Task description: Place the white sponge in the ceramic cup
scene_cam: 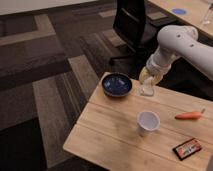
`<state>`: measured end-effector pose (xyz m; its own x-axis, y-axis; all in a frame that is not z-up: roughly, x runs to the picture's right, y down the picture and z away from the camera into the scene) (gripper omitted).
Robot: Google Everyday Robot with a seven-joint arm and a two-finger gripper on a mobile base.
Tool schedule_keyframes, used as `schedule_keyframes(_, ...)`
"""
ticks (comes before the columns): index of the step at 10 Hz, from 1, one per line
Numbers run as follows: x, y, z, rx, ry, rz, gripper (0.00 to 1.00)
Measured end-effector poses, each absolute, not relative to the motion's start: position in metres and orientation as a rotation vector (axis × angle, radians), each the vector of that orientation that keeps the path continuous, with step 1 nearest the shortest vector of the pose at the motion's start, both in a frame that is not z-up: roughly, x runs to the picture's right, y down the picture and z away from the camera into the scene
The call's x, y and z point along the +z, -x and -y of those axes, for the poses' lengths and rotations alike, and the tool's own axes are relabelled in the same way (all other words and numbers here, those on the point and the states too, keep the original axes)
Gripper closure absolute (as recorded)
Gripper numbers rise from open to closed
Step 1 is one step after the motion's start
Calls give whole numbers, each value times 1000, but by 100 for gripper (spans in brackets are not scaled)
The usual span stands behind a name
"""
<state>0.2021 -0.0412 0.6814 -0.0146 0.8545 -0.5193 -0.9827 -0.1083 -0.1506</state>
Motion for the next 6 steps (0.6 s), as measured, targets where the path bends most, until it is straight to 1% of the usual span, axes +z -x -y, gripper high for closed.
schedule_keyframes(4, 682, -200, 42, 1586, 570, -285, 100)
schedule_keyframes(5, 679, -197, 40, 1578, 570, -285, 100)
schedule_keyframes(6, 667, -184, 35, 1535, 569, -278, 100)
